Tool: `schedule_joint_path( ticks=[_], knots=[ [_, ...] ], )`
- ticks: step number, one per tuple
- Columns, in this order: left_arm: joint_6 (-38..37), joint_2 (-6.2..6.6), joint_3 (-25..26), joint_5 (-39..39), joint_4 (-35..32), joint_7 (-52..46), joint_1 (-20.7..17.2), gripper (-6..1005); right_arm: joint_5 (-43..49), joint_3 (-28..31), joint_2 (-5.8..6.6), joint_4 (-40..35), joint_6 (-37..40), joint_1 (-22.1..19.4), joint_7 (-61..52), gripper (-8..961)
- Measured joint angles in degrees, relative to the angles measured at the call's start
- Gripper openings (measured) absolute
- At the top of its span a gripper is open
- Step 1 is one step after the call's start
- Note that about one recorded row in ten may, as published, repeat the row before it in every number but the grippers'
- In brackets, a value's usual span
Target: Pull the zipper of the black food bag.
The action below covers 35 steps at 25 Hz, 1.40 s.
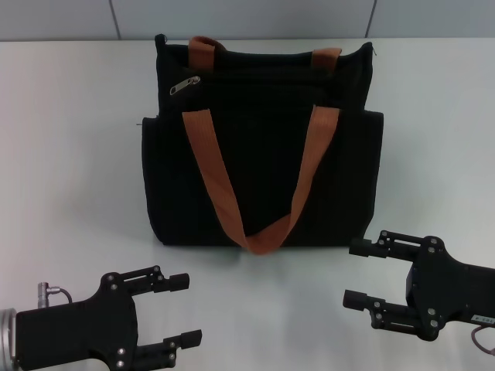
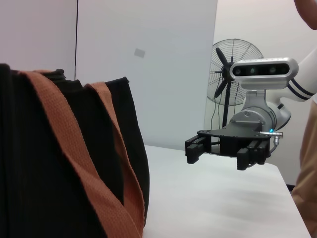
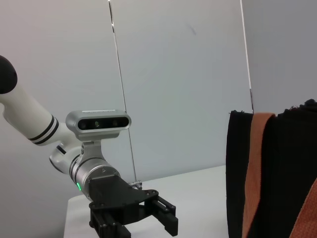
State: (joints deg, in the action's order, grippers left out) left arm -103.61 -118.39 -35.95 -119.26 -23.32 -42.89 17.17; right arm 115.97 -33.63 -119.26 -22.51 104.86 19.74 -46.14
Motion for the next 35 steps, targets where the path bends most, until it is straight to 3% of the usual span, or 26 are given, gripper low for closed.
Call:
schedule_joint_path(
  ticks=[15, 19, 20, 21, 22, 27, 31, 35],
  knots=[
    [-0.10, -0.09, 2.26, 0.57, 0.16, -0.25, -0.22, 694, -0.07, -0.04, -0.20, 0.34, -0.26, 0.04, 0.21, 666],
    [0.64, -0.21, 10.15, 0.61, 1.46, -0.58, -0.28, 693, -0.04, -0.04, -0.25, 0.93, -1.37, 0.08, 0.26, 666],
    [0.97, -0.20, 12.92, 0.65, 1.91, -0.60, -0.15, 693, -0.10, -0.03, -0.25, 1.15, -1.70, 0.21, 0.29, 666],
    [1.36, -0.20, 19.01, 0.66, 2.81, -0.73, 0.34, 693, -0.22, -0.03, -0.28, 1.56, -2.31, 0.52, 0.36, 666],
    [1.36, -0.20, 19.01, 0.66, 2.81, -0.73, 0.34, 693, -0.22, -0.03, -0.28, 1.56, -2.31, 0.52, 0.36, 666],
    [6.59, -0.19, 35.07, 0.73, 5.84, -1.26, 2.81, 693, -0.30, 0.09, -0.26, 3.81, -3.70, 1.76, 0.98, 666],
    [16.06, -0.17, 39.60, 0.69, 6.86, -3.58, 6.52, 692, -0.33, 0.18, -0.25, 4.69, -4.46, 2.54, 1.21, 666],
    [20.30, -0.15, 37.56, 0.06, 7.00, -3.86, 10.15, 692, -0.36, 0.50, -0.22, 5.12, -4.57, 2.33, 1.62, 665]
  ],
)
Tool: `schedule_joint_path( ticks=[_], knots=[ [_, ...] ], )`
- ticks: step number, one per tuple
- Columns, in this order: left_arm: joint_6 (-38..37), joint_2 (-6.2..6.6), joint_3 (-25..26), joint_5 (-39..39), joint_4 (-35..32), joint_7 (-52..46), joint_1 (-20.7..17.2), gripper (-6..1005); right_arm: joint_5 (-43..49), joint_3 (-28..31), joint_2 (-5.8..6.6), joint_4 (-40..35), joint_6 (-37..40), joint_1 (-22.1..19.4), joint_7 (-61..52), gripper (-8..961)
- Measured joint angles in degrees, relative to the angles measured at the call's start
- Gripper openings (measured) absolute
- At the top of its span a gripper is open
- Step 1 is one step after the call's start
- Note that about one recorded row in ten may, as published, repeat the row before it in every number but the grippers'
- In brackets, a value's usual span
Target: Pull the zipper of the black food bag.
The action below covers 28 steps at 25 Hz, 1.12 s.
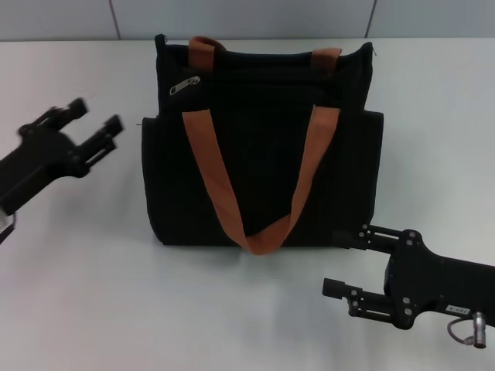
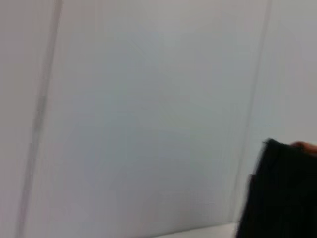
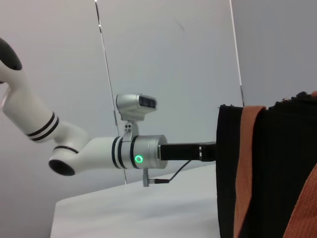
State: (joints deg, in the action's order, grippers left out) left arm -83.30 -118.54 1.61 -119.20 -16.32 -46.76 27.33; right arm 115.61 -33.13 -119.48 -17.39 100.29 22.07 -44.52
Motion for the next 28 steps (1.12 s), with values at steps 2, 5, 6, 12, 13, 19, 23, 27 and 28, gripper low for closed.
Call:
schedule_joint_path(
  ticks=[2, 5, 6, 12, 13, 19, 23, 27, 28],
  knots=[
    [-0.04, 0.04, -3.63, -0.09, -0.43, 0.00, 1.18, 692, -0.01, 0.08, 0.04, 0.21, -0.02, -0.27, 0.37, 665],
    [-0.26, 0.07, -6.46, 0.23, -0.59, 0.00, 1.90, 691, -0.05, 0.13, 0.04, 0.39, -0.05, -0.90, 1.21, 665],
    [-0.30, 0.00, -6.75, 0.61, -0.54, 0.00, 2.33, 691, -0.08, 0.14, 0.01, 0.51, -0.07, -1.09, 1.57, 665],
    [-0.84, -0.20, -6.54, 2.34, 0.83, -0.52, 4.30, 691, -0.25, 0.52, 0.01, 2.53, -0.40, -1.14, 3.17, 665],
    [-0.82, -0.22, -6.53, 3.25, 1.41, -0.45, 4.62, 691, -0.28, 0.68, -0.02, 2.58, -0.54, -1.14, 3.19, 665],
    [-0.24, -0.30, -6.72, 5.70, 2.42, 0.62, 5.60, 690, -0.34, 0.89, -0.08, 3.61, -0.70, -0.98, 3.26, 665],
    [0.01, -0.30, -6.61, 6.34, 2.76, 0.70, 5.51, 690, -0.80, 0.88, -0.10, 3.79, -0.75, -1.18, 3.36, 665],
    [0.01, -0.11, -7.81, 5.93, 2.08, 0.52, 4.57, 689, -0.97, 0.88, -0.13, 3.90, -0.75, -1.27, 3.50, 665],
    [-0.15, 0.02, -8.23, 5.79, 1.44, 0.12, 4.12, 689, -0.97, 0.87, -0.13, 3.91, -0.75, -1.26, 3.50, 665]
  ],
)
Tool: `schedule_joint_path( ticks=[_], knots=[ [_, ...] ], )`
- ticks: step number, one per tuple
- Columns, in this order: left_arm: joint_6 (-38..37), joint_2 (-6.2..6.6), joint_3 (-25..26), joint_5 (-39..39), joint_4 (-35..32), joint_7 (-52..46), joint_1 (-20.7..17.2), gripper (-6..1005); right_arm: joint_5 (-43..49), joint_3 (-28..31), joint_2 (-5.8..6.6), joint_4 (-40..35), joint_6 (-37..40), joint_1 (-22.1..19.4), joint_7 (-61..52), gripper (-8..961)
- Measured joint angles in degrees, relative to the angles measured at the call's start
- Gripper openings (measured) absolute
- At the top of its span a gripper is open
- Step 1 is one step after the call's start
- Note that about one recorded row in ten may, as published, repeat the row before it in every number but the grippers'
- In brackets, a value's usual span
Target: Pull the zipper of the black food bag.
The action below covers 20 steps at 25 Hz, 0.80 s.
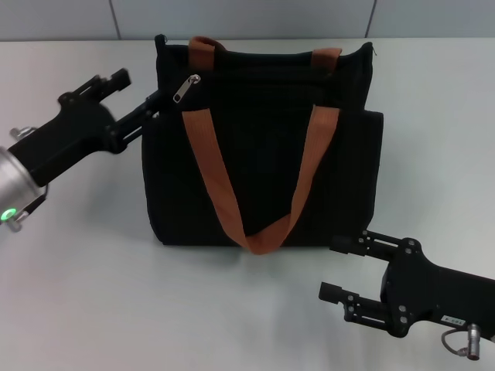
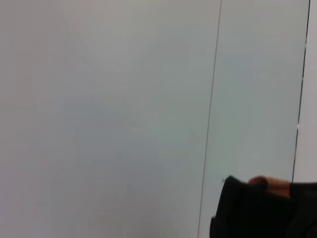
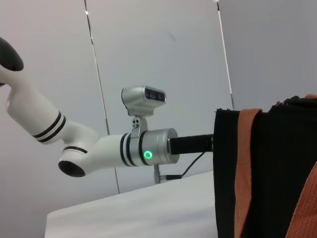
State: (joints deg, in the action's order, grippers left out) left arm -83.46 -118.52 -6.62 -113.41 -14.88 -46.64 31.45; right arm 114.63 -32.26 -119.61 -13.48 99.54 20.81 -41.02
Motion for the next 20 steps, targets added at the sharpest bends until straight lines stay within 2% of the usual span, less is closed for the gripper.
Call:
schedule_joint_path(
  ticks=[4, 9, 14, 20],
  knots=[
    [-1.92, 0.24, -1.33, -0.18, -3.38, -2.59, -1.92, 689, 0.00, 0.00, -0.01, 0.03, 0.00, 0.33, 0.00, 665],
    [-5.31, 0.25, -6.59, -0.39, -6.03, -3.87, -2.56, 688, 0.00, 0.00, -0.01, 0.14, -0.50, 0.81, 0.00, 664],
    [-3.17, -0.17, -10.66, -0.23, -6.09, -3.50, -0.53, 688, 0.00, 0.01, -0.01, 0.21, -0.75, 0.89, 0.00, 661],
    [-0.25, -0.54, -10.99, 1.05, -4.86, -3.34, 1.97, 687, 0.01, 0.01, -0.01, 0.23, -1.01, 0.84, 0.07, 657]
  ],
)
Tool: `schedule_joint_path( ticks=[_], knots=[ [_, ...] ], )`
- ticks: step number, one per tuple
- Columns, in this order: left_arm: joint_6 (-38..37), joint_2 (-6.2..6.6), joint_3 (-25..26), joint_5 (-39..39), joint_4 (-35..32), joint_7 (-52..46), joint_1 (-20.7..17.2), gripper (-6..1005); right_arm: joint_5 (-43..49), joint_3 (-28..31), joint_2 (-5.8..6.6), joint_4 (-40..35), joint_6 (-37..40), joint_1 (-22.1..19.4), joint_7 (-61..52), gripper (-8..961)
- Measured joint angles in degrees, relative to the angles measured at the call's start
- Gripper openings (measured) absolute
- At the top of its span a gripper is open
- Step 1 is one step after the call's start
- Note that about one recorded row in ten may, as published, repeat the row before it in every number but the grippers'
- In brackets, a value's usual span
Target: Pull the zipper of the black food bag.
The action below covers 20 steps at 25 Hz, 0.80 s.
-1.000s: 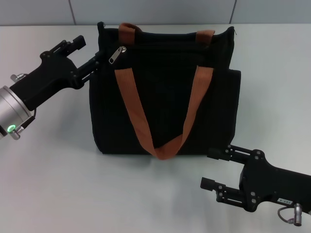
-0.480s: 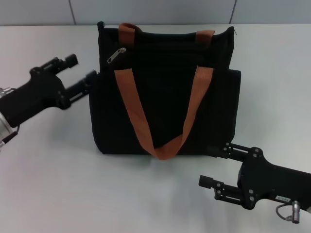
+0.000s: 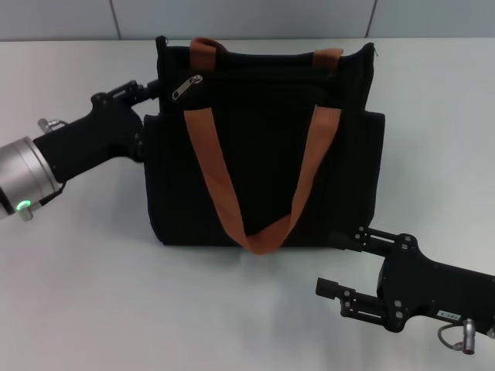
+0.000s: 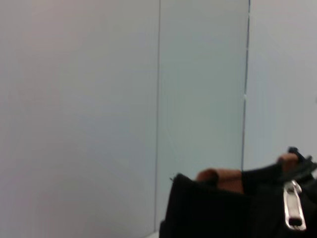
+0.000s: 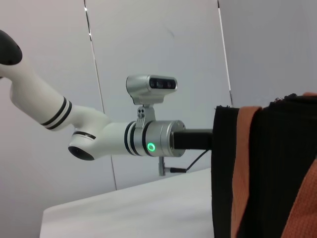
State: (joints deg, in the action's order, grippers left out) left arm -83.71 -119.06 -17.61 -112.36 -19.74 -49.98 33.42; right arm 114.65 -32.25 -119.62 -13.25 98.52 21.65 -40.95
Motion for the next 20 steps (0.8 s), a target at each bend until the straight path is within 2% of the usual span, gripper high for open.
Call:
schedule_joint_path(
  ticks=[3, 4, 8, 16, 20],
  knots=[
    [0.31, -0.01, 0.01, 0.86, 0.26, 0.00, 0.13, 687, 0.01, 0.40, 0.00, 0.20, -0.63, -0.30, 0.41, 655],
    [0.97, 0.01, 0.04, 5.38, 1.10, 0.02, -0.17, 687, 0.01, 0.62, 0.00, 0.23, -0.78, -0.35, 0.45, 655],
    [1.13, 0.04, 0.03, 8.11, 1.42, 0.02, -0.64, 687, -0.01, 1.00, 0.00, 0.40, -1.09, -0.46, 0.49, 652],
    [1.64, 0.04, -0.50, 8.42, 2.30, 0.42, -0.81, 686, -0.04, 1.05, 0.06, 0.42, -1.22, 0.42, 0.68, 647],
    [0.51, 0.09, -1.15, 8.34, 3.82, 3.71, -1.42, 594, -0.05, 1.05, 0.09, 0.42, -1.27, 0.50, 0.70, 645]
  ],
)
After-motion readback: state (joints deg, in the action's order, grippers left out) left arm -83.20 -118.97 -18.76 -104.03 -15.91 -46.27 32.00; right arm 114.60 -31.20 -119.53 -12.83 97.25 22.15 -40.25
